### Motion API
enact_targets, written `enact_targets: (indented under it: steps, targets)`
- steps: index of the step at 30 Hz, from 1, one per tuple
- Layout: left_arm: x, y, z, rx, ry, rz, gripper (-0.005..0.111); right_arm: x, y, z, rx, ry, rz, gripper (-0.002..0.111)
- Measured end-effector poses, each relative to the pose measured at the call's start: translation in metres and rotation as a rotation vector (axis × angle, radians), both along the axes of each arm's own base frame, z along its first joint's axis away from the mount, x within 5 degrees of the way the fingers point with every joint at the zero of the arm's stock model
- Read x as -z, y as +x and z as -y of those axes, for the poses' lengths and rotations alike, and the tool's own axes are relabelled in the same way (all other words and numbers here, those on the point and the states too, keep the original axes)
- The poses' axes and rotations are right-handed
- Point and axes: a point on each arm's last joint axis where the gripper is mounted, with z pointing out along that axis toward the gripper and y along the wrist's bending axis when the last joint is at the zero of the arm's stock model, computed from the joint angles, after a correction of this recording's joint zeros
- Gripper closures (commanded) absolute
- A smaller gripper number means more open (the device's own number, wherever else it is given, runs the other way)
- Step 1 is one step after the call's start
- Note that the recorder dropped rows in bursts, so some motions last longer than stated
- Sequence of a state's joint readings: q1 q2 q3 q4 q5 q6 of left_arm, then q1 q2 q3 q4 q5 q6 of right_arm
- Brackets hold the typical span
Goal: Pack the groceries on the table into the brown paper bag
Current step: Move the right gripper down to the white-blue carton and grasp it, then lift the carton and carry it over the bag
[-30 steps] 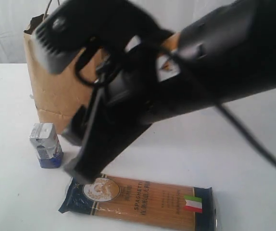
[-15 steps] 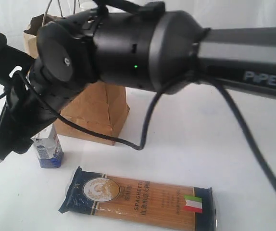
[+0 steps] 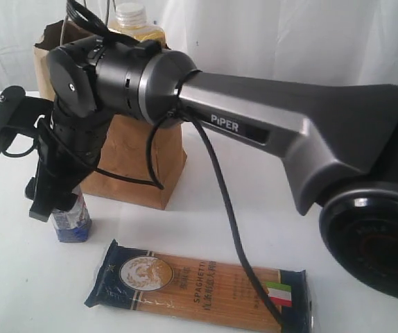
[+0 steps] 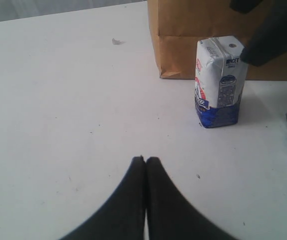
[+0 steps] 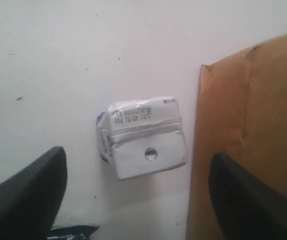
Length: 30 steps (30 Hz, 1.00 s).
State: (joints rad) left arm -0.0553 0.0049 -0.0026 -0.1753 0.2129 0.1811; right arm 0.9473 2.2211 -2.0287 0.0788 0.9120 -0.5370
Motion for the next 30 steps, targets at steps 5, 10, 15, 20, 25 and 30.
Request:
enact_targets:
  steps: [5,10,15,20,25,30]
  targets:
    - [0.000,0.000,0.000,0.000,0.000,0.000,0.107,0.009,0.003,-0.006,-0.041,-0.002,0.017,0.035]
    - [0.000,0.000,0.000,0.000,0.000,0.000,0.107,0.016,0.010,-0.012,-0.049,0.029,0.038,0.035]
    - [0.000,0.000,0.000,0.000,0.000,0.000,0.107,0.026,0.012,-0.014,-0.047,0.035,0.011,0.035]
    - [0.000,0.000,0.000,0.000,0.000,0.000,0.107,0.040,0.011,-0.018,-0.042,0.034,-0.040,0.036]
    - [0.000,0.000,0.000,0.000,0.000,0.000,0.107,0.047,0.011,-0.019,-0.041,0.026,-0.058,0.058]
    - [0.000,0.000,0.000,0.000,0.000,0.000,0.107,0.045,0.011,-0.018,-0.017,0.035,-0.077,0.099]
